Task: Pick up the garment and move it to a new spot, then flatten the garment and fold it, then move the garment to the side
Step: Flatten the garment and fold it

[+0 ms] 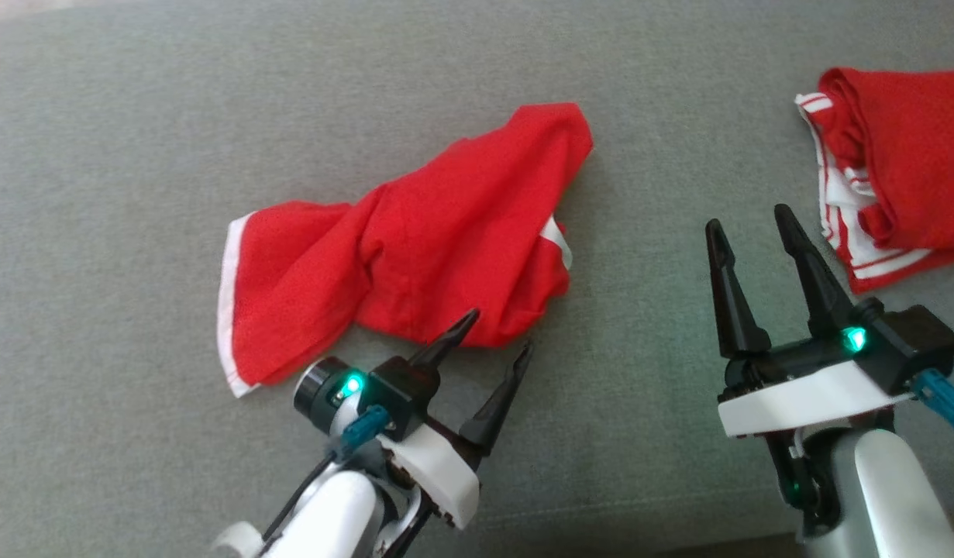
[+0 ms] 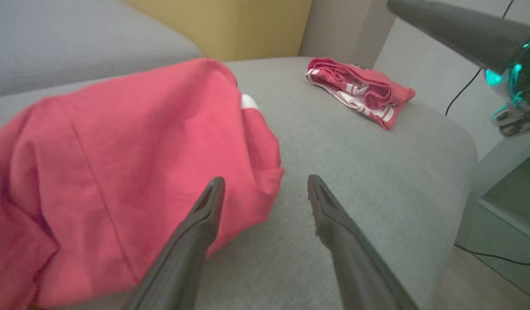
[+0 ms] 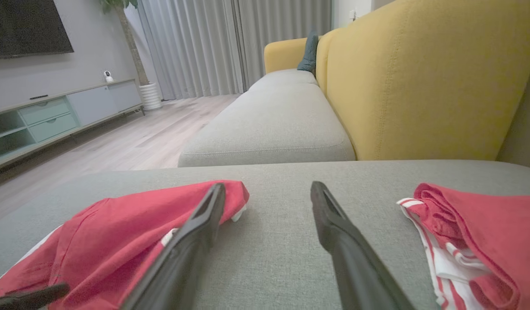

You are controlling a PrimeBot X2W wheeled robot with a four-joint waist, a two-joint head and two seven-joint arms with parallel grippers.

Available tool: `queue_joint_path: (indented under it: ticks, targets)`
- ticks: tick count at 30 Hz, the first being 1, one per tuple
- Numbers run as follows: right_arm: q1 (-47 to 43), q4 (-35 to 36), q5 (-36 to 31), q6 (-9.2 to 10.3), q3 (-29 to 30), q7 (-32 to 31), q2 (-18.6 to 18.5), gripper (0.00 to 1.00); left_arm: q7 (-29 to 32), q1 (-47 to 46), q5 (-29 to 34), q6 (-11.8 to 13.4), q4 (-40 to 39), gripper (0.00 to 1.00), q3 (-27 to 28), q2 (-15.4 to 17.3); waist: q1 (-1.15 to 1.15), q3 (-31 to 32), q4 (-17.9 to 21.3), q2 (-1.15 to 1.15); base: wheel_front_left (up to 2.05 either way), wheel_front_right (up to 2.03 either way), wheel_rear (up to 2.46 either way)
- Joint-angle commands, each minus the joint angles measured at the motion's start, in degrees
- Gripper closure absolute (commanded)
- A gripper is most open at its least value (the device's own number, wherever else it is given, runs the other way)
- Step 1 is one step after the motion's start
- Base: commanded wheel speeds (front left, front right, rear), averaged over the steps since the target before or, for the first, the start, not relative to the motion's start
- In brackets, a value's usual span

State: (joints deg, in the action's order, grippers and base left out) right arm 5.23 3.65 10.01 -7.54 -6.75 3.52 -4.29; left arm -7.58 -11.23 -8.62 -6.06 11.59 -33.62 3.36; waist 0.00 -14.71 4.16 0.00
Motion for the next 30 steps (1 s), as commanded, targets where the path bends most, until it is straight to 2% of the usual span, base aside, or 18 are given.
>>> queue_joint_path:
  ticks: [1, 3, 4, 5, 6, 11, 17, 21, 30]
  targets:
    - [1.30, 1.81, 0.06, 0.05, -1.17, 0.34, 0.34, 0.00, -0.16, -2.55, -0.34, 0.29, -1.16, 0.00, 1.19, -0.24, 0.00, -0.50, 0.64, 0.00, 0.00, 0.00, 0.00]
    - [1.31, 1.72, 0.11, 0.05, -0.91, 0.62, 0.52, 0.00, -0.22, -3.56, -0.70, 0.97, 1.03, 0.00, 1.41, -0.28, 0.00, -0.91, 1.07, 0.00, 0.00, 0.00, 0.00]
    - [1.30, 1.69, 0.12, 0.05, -0.89, 0.68, 0.57, 0.00, -0.34, -3.91, -0.73, 1.12, 1.70, 0.25, 1.55, -0.27, 0.00, -1.00, 1.17, 0.00, 0.00, 0.00, 0.00]
    - [1.31, 1.67, 0.11, 0.05, -0.87, 0.72, 0.62, 0.00, -0.48, -4.21, -0.81, 1.20, 2.30, 0.85, 1.75, -0.19, 0.00, -1.07, 1.24, 0.00, 0.00, 0.00, 0.00]
    - [1.30, 1.63, 0.15, 0.05, -0.81, 0.75, 0.67, 0.00, -0.66, -4.52, -0.84, 1.39, 2.76, 1.00, 2.01, -0.06, 0.00, -1.13, 1.25, 0.00, 0.00, 0.00, 0.00]
    - [1.11, 1.39, 0.44, 0.05, -0.31, 0.79, 0.88, 0.00, -2.06, -5.37, -1.08, 2.72, 2.53, 1.00, 3.83, 1.12, 0.00, -0.86, 0.69, 0.00, 0.00, 0.00, 0.00]
    - [0.93, 1.15, 1.13, 0.05, 0.09, 0.77, 1.02, 0.00, -1.87, -5.09, -1.09, 4.10, -2.00, 1.00, 6.03, 3.94, 0.00, -0.21, -0.62, 0.00, 0.00, 0.00, 0.00]
    - [0.72, 0.96, 1.36, 0.05, 0.45, 0.66, 1.10, 0.00, 0.51, -4.03, -1.26, 4.85, -6.81, 1.00, 8.27, 7.65, 0.00, 0.46, -1.59, 0.00, 0.00, 0.00, 0.00]
    - [0.46, 0.52, 2.26, 0.05, 0.58, 0.48, 1.24, 0.00, 7.77, -2.94, -0.60, 5.56, -15.12, 1.00, 14.55, 18.52, 0.00, 1.45, -2.26, 0.00, 0.00, 0.00, 0.00]
